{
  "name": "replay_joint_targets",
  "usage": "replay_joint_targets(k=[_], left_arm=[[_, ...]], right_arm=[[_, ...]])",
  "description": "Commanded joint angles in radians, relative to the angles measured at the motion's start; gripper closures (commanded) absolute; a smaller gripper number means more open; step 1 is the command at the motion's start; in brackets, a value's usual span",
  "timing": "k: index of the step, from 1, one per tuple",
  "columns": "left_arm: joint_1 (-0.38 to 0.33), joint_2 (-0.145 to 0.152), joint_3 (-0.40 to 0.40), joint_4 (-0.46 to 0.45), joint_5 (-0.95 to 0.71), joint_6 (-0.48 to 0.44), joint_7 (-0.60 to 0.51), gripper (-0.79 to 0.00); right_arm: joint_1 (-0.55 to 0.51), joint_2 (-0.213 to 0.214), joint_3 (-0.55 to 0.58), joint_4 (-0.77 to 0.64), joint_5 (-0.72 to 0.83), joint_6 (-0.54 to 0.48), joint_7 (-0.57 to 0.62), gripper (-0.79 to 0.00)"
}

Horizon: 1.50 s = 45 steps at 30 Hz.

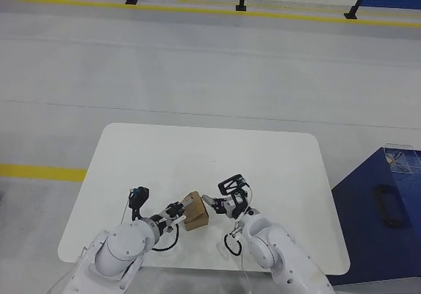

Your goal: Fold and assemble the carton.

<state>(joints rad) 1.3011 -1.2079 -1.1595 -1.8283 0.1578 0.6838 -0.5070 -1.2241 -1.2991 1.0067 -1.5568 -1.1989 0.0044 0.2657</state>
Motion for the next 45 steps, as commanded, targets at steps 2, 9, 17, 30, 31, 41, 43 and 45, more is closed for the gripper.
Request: replay_joint_targets(k=[2,9,17,30,31,41,43,45], left_arm=[[-0.007,-0.005,0.003,0.034,-0.03,-0.017,0.018,-0.671],[0.004,-0.018,-0.004,0.098,-0.129,-0.085,0.085,-0.431],[0.03,-0.021,0.002,0.115,-0.143,-0.143,0.116,-0.409],[0.001,-0.032,0.041,0.173,-0.116,-0.157,0.159,-0.4],[0.0,-0.033,0.042,0.176,-0.116,-0.159,0.158,-0.391],[0.005,-0.035,0.044,0.178,-0.117,-0.181,0.16,-0.385],[0.006,-0.036,0.045,0.179,-0.117,-0.18,0.16,-0.379],[0.006,-0.037,0.048,0.18,-0.115,-0.18,0.161,-0.379]], right_arm=[[0.027,-0.012,-0.031,0.036,-0.008,0.029,-0.006,-0.785],[0.063,-0.028,-0.052,0.093,-0.018,0.069,-0.015,-0.785],[0.085,-0.042,-0.062,0.144,-0.051,0.11,-0.035,-0.785],[0.1,-0.059,-0.057,0.171,-0.072,0.144,-0.05,-0.785],[0.096,-0.058,-0.049,0.166,-0.075,0.144,-0.051,-0.785],[0.061,-0.055,-0.04,0.144,-0.14,0.129,-0.004,-0.785],[0.062,-0.058,-0.047,0.148,-0.149,0.124,0.005,-0.785],[0.062,-0.06,-0.053,0.15,-0.161,0.124,0.008,-0.785]])
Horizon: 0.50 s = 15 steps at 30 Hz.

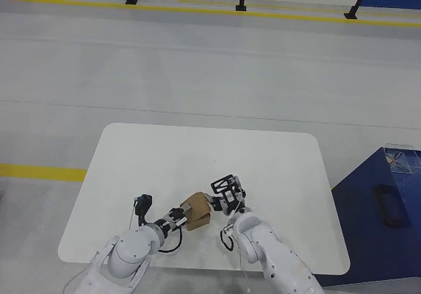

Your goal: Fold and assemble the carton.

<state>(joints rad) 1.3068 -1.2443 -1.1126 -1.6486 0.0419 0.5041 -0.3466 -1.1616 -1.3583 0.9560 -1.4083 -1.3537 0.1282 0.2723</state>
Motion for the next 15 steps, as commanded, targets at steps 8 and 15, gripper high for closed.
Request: replay_joint_targets(k=[8,15], left_arm=[[0.001,-0.004,0.014,0.001,0.002,0.005,0.0,-0.385],[-0.001,-0.008,0.029,-0.001,0.023,0.027,0.021,-0.376]], right_arm=[[0.002,-0.01,-0.024,0.022,-0.06,0.013,0.006,-0.785],[-0.002,-0.014,-0.011,0.034,-0.072,0.012,-0.006,-0.785]])
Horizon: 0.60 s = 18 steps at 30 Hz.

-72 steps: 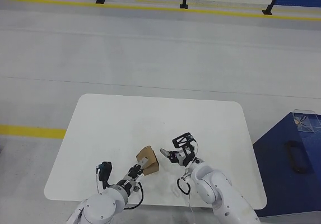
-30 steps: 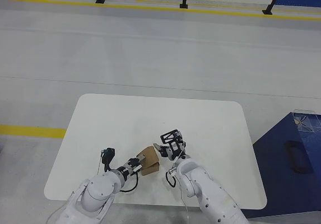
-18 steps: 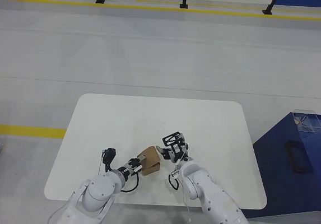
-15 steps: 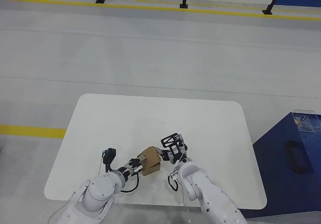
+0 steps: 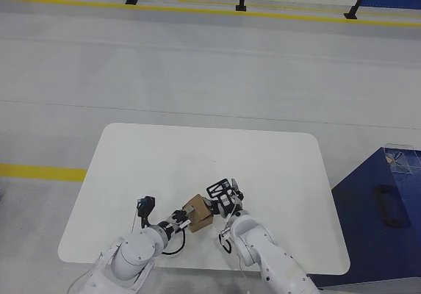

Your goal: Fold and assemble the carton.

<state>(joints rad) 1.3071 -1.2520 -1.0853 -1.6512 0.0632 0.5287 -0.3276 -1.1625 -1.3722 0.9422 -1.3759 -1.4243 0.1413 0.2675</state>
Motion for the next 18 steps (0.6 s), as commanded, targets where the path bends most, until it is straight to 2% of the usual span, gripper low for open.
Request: replay_joint_targets(k=[1,18], left_arm=[[-0.002,-0.001,0.003,0.003,0.001,0.004,0.004,-0.376],[-0.003,-0.008,0.006,0.01,0.002,0.005,0.011,-0.376]], right_arm=[[-0.001,0.0,0.006,0.003,-0.002,-0.003,-0.002,-0.785],[-0.012,-0.006,0.037,-0.011,0.014,-0.059,-0.005,-0.785]])
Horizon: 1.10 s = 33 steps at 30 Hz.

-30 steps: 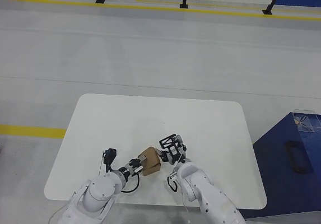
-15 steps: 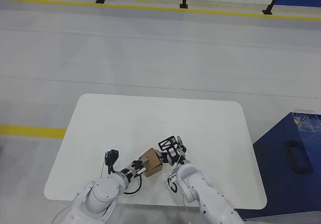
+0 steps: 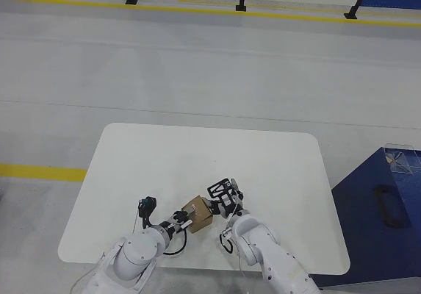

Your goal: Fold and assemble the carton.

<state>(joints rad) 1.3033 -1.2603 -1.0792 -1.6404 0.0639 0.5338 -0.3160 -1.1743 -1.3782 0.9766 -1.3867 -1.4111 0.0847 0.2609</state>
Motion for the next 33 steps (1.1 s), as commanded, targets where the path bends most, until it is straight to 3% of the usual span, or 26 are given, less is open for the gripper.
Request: replay_joint_targets(k=[1,15,22,25,28,29,30,31,33], left_arm=[[0.001,0.0,-0.001,0.0,0.001,0.0,-0.001,-0.376],[-0.016,-0.003,0.008,0.023,0.024,0.023,-0.027,-0.36],[-0.026,-0.007,0.019,0.034,0.037,0.034,-0.022,-0.366],[-0.02,-0.007,0.011,0.027,0.032,0.026,-0.015,-0.382],[-0.007,-0.006,-0.003,0.012,0.027,0.008,-0.008,-0.391],[-0.002,-0.005,-0.008,0.006,0.027,0.005,-0.008,-0.44],[0.003,-0.004,-0.011,-0.003,0.032,-0.002,-0.005,-0.557],[0.01,-0.003,-0.016,-0.011,0.038,-0.009,0.002,-0.757],[0.03,-0.001,-0.023,-0.042,0.052,-0.036,0.022,-0.785]], right_arm=[[0.001,-0.001,0.004,0.002,0.001,-0.004,0.004,-0.785],[0.026,-0.016,-0.004,0.045,0.005,-0.004,0.04,-0.785],[-0.001,-0.013,0.039,0.0,0.049,-0.031,-0.012,-0.785],[-0.012,-0.007,0.04,-0.005,0.019,-0.08,0.023,-0.785],[-0.006,-0.008,0.032,0.015,-0.015,-0.058,0.074,-0.785],[0.0,-0.011,0.028,0.021,-0.011,-0.055,0.084,-0.785],[0.005,-0.013,0.026,0.027,-0.009,-0.052,0.087,-0.785],[0.009,-0.014,0.025,0.03,-0.007,-0.047,0.085,-0.785],[0.012,-0.016,0.028,0.025,-0.004,-0.041,0.073,-0.785]])
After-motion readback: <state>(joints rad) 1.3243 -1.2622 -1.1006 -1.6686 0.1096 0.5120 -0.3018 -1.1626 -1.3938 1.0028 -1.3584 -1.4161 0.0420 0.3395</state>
